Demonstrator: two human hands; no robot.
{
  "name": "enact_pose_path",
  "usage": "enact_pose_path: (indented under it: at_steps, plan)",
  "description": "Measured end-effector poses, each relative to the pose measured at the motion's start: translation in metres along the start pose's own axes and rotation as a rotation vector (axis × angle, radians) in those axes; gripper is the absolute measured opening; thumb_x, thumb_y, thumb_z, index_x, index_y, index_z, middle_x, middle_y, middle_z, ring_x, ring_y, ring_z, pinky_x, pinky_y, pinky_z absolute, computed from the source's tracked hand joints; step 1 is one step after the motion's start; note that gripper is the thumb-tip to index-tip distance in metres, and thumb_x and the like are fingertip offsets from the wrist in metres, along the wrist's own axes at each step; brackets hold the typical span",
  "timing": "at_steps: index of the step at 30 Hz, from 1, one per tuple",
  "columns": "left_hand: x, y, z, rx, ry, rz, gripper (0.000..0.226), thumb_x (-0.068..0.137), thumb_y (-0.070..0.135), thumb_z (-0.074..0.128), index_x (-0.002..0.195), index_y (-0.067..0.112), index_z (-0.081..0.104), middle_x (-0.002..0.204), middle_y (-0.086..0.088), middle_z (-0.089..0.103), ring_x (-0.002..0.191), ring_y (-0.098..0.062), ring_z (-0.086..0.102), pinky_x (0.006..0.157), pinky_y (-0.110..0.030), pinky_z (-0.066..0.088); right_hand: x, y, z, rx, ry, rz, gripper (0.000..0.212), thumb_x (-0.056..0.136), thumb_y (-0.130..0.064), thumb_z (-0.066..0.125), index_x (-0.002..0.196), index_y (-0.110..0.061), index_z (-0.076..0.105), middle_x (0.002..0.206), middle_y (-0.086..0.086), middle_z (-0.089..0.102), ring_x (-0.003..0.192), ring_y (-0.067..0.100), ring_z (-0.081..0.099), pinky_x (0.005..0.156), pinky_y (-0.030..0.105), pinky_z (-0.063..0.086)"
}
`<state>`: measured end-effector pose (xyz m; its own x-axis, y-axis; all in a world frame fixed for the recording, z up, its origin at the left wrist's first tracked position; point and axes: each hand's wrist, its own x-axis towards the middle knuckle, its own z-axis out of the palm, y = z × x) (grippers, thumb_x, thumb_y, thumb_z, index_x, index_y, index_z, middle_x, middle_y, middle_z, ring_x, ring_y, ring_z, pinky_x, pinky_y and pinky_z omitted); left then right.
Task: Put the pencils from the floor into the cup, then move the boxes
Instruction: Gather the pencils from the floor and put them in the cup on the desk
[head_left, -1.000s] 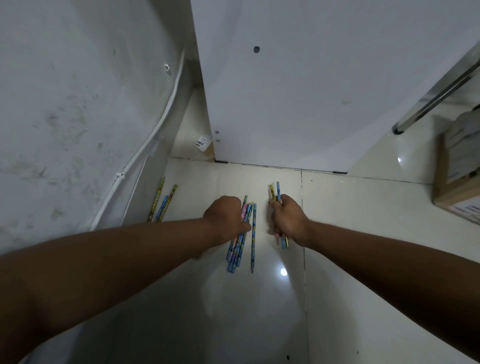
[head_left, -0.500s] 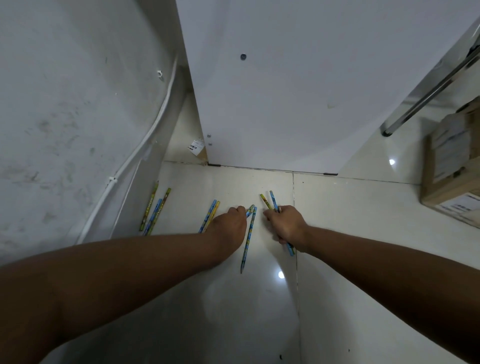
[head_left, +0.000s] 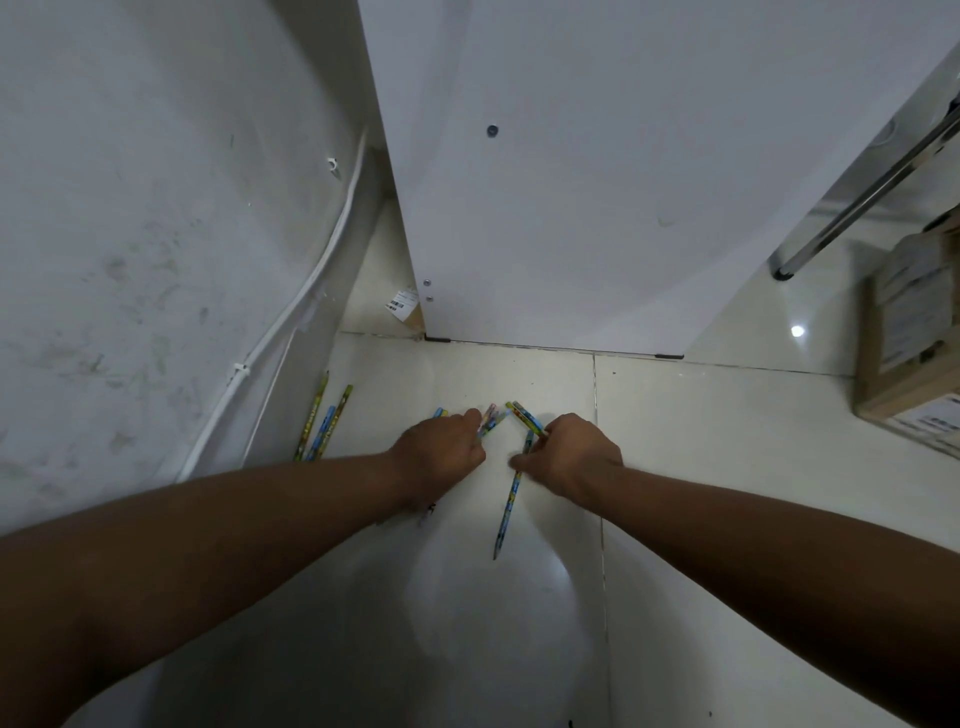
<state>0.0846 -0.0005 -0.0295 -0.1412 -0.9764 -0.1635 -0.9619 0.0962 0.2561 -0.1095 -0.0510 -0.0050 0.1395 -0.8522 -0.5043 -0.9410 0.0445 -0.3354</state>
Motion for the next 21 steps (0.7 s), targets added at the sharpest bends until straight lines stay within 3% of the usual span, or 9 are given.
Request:
enact_pose_path:
  at_steps: [3, 6, 9, 13, 15, 18, 21]
  plan:
    - [0.002, -0.009, -0.019, -0.419, -0.109, -0.051, 0.019, 0.109, 0.024, 0.042, 0.102, 0.008, 0.049, 0.082, -0.007, 0.059, 0.074, -0.027, 0.058, 0.068, -0.037, 0.043, 0.004, -0.005, 0.002, 0.050, -0.054, 0.019, 0.037, 0.079, -0.054, 0.083, 0.082, -0.022, 0.064, 0.079, -0.004, 0.070, 0.080, 0.016, 0.070, 0.072, 0.029, 0.055]
    - [0.003, -0.013, -0.027, -0.827, -0.173, -0.140, 0.020, 0.112, 0.024, 0.040, 0.097, 0.011, 0.042, 0.075, -0.006, 0.064, 0.062, -0.022, 0.065, 0.060, -0.033, 0.053, 0.010, -0.003, -0.001, 0.140, -0.102, 0.004, 0.037, 0.086, -0.052, 0.080, 0.082, -0.018, 0.067, 0.075, -0.001, 0.069, 0.075, 0.016, 0.068, 0.064, 0.028, 0.053]
    - [0.007, -0.010, -0.025, -1.167, -0.269, -0.258, 0.019, 0.112, 0.023, 0.041, 0.098, 0.012, 0.037, 0.071, -0.006, 0.057, 0.056, -0.024, 0.062, 0.054, -0.035, 0.054, 0.013, 0.006, -0.008, 0.339, -0.145, -0.021, 0.035, 0.097, -0.040, 0.067, 0.074, -0.014, 0.071, 0.070, 0.000, 0.073, 0.065, 0.018, 0.063, 0.058, 0.027, 0.049]
    - [0.016, -0.005, -0.023, -1.296, -0.326, -0.316, 0.023, 0.112, 0.025, 0.043, 0.091, 0.019, 0.034, 0.070, 0.001, 0.042, 0.047, -0.010, 0.039, 0.044, -0.023, 0.038, 0.016, 0.011, -0.022, 0.553, -0.185, -0.001, 0.030, 0.104, -0.028, 0.044, 0.081, -0.011, 0.055, 0.062, 0.004, 0.073, 0.053, 0.022, 0.046, 0.048, 0.027, 0.039]
    - [0.020, -0.002, -0.024, -1.308, -0.349, -0.358, 0.023, 0.112, 0.024, 0.043, 0.090, 0.021, 0.036, 0.069, 0.002, 0.038, 0.045, -0.006, 0.030, 0.041, -0.017, 0.027, 0.017, 0.012, -0.029, 0.608, -0.167, 0.001, 0.027, 0.104, -0.023, 0.040, 0.082, -0.010, 0.048, 0.061, 0.012, 0.063, 0.047, 0.022, 0.042, 0.046, 0.026, 0.036]
    - [0.028, 0.006, -0.026, -1.277, -0.340, -0.447, 0.020, 0.110, 0.025, 0.046, 0.091, 0.021, 0.040, 0.064, 0.004, 0.037, 0.043, -0.007, 0.027, 0.040, -0.014, 0.020, 0.019, 0.007, -0.037, 0.550, -0.127, -0.072, 0.026, 0.104, -0.022, 0.038, 0.087, -0.008, 0.052, 0.059, 0.013, 0.062, 0.040, 0.018, 0.049, 0.042, 0.023, 0.039]
    - [0.036, 0.016, -0.029, -1.341, -0.249, -0.526, 0.021, 0.109, 0.028, 0.047, 0.090, 0.020, 0.046, 0.061, 0.004, 0.035, 0.042, -0.008, 0.025, 0.041, -0.014, 0.019, 0.017, -0.006, -0.044, 0.765, -0.154, -0.065, 0.022, 0.106, -0.019, 0.038, 0.103, -0.005, 0.055, 0.054, 0.013, 0.057, 0.049, 0.028, 0.064, 0.049, 0.028, 0.053]
